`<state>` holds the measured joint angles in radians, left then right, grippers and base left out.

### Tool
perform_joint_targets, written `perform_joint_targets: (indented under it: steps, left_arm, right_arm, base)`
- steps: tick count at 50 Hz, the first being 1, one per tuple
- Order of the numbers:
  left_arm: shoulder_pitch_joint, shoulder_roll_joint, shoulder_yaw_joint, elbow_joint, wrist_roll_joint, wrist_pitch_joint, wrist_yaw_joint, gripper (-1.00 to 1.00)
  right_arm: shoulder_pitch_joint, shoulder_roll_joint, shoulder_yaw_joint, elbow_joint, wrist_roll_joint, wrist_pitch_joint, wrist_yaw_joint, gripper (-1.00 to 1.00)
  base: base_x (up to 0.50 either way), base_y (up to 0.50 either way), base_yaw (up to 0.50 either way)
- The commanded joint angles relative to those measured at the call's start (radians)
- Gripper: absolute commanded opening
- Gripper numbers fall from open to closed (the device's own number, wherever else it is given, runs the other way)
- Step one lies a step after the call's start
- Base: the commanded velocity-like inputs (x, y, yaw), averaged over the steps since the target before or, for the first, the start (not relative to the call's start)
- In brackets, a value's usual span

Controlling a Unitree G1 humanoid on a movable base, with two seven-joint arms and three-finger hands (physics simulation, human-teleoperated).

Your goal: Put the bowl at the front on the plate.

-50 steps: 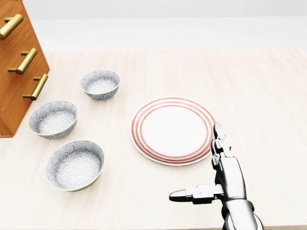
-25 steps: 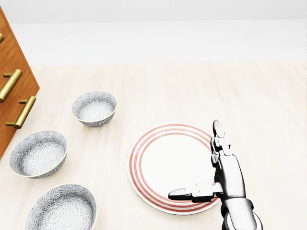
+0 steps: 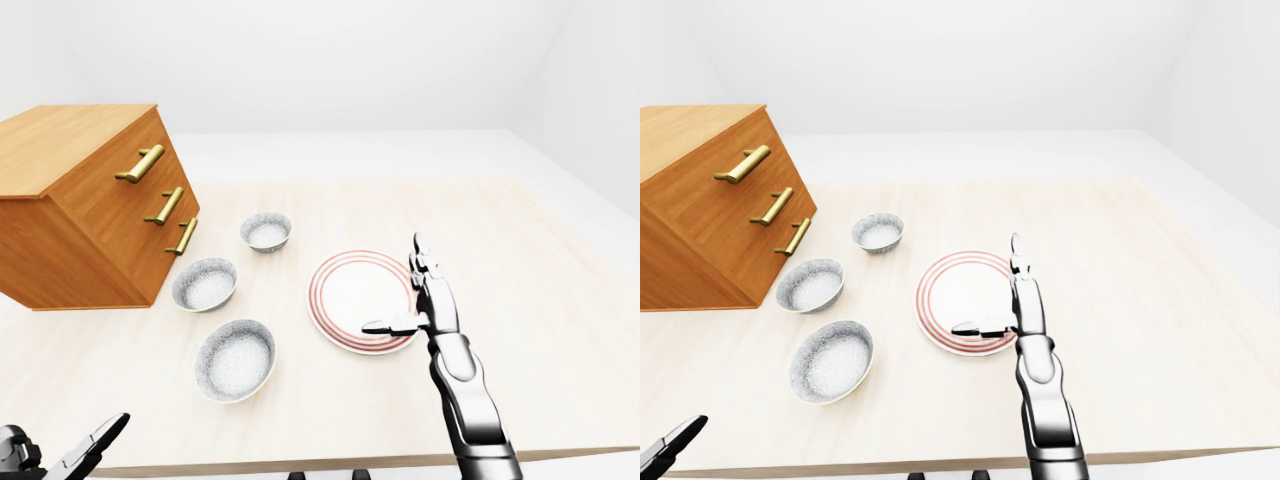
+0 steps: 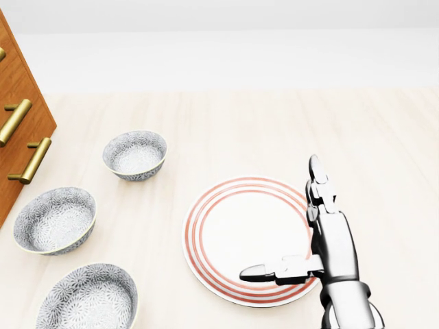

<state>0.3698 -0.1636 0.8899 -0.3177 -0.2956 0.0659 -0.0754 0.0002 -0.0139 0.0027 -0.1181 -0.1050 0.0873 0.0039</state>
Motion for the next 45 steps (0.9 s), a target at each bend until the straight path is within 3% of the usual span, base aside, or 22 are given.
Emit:
perform_joint_targets:
  steps: [1, 4, 8, 10, 11, 14, 19, 24, 31, 37, 45]
  left_arm:
    - [0.004, 0.001, -0.001, -0.006, -0.006, 0.006, 0.003, 1.0]
    - [0.004, -0.002, 0.003, -0.011, -0.006, 0.011, 0.0, 1.0]
    - [-0.002, 0.003, -0.002, 0.009, -0.001, -0.002, 0.002, 1.0]
    - [0.003, 0.002, 0.0, -0.004, -0.008, 0.008, 0.001, 1.0]
    - [0.007, 0.001, 0.004, -0.014, -0.011, 0.016, -0.001, 1.0]
    - [0.002, 0.0, 0.004, -0.008, -0.009, 0.012, -0.002, 1.0]
    - [0.006, 0.0, 0.008, -0.019, -0.005, 0.021, -0.008, 1.0]
    - [0.0, 0.002, 0.007, -0.005, -0.004, 0.018, -0.007, 1.0]
    - [0.001, 0.001, 0.008, -0.008, -0.009, 0.019, -0.01, 1.0]
    - [0.004, 0.0, 0.012, -0.014, -0.016, 0.021, -0.012, 1.0]
    - [0.002, 0.0, 0.011, -0.013, -0.017, 0.021, -0.013, 1.0]
  right_arm:
    - [-0.008, 0.005, 0.071, -0.332, -0.106, 0.0, 0.013, 1.0]
    - [-0.032, 0.017, 0.111, -0.401, -0.128, 0.0, 0.036, 1.0]
    - [-0.083, 0.034, 0.136, -0.436, -0.163, 0.0, 0.037, 1.0]
    - [-0.104, 0.022, 0.162, -0.427, -0.21, 0.0, 0.041, 1.0]
    - [-0.131, -0.007, 0.218, -0.426, -0.278, 0.0, 0.084, 1.0]
    - [-0.163, 0.002, 0.261, -0.417, -0.412, 0.0, 0.127, 1.0]
    - [-0.241, -0.009, 0.405, -0.325, -0.859, 0.0, 0.332, 1.0]
    - [-0.244, 0.11, 0.367, -0.235, -1.084, 0.0, 0.465, 1.0]
    - [-0.25, 0.211, 0.362, -0.191, -1.405, 0.0, 0.605, 1.0]
    - [-0.25, 0.255, 0.353, -0.176, -1.549, 0.0, 0.694, 1.0]
    - [-0.23, 0.273, 0.382, -0.148, -1.716, 0.0, 0.694, 1.0]
  base:
    - [0.0, 0.0, 0.0]
    - [0.0, 0.0, 0.0]
    - [0.0, 0.0, 0.0]
    - [0.0, 0.0, 0.0]
    - [0.0, 0.0, 0.0]
    - [0.0, 0.0, 0.0]
    - [0.0, 0.0, 0.0]
    - [0.0, 0.0, 0.0]
    - [0.0, 0.0, 0.0]
    - [0.0, 0.0, 0.0]
    - [0.0, 0.0, 0.0]
